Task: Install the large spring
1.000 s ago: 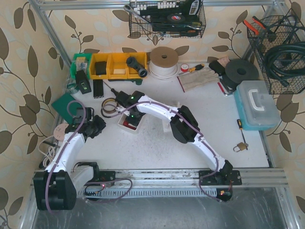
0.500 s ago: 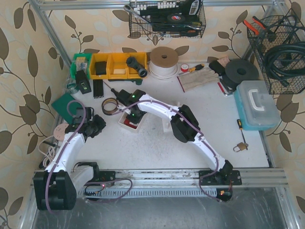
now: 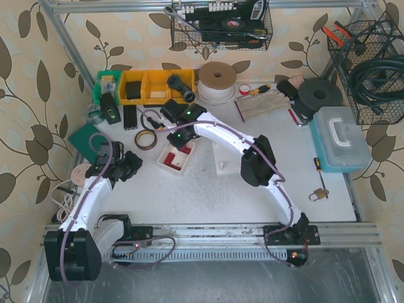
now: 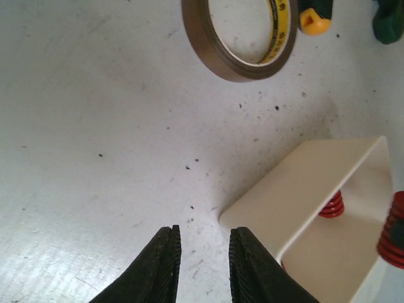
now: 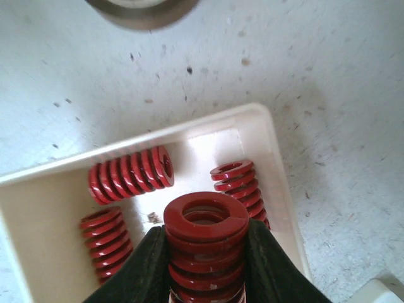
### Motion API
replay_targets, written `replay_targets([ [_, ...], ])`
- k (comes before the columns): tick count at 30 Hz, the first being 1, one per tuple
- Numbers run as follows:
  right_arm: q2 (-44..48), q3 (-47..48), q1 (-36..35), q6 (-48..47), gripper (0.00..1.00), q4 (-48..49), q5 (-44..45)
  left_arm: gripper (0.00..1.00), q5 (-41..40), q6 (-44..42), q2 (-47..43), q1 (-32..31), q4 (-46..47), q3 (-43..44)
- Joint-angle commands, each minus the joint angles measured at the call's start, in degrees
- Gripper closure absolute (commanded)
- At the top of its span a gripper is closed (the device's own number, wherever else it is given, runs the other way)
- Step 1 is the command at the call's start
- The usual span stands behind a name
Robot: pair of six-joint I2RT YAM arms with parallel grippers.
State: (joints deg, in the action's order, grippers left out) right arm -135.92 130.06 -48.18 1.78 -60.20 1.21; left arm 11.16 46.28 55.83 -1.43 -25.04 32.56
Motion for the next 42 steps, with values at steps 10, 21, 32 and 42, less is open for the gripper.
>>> replay_targets([
  [10, 18.6, -10.4, 4.8, 14.4, 0.98, 13.0, -10.9, 0.65, 19.2, -0.7, -3.5, 0.1, 9.7, 1.4],
  [21, 43.9, -42.6, 16.5, 39.2, 1.0, 39.1, -20.3, 0.41, 19.5, 6.0, -3.6, -17.4, 18.0, 7.9],
  [32, 59.2, -66.0, 23.1, 57.7, 1.0, 59.7, -23.4, 0.15, 14.5, 8.5, 3.0, -31.2, 20.0, 16.7],
  [42, 65.2, -79.1, 26.6, 62.1, 1.0, 74.1, -23.7, 0.13, 5.4, 3.3, 11.2, -37.9, 20.9, 22.4],
])
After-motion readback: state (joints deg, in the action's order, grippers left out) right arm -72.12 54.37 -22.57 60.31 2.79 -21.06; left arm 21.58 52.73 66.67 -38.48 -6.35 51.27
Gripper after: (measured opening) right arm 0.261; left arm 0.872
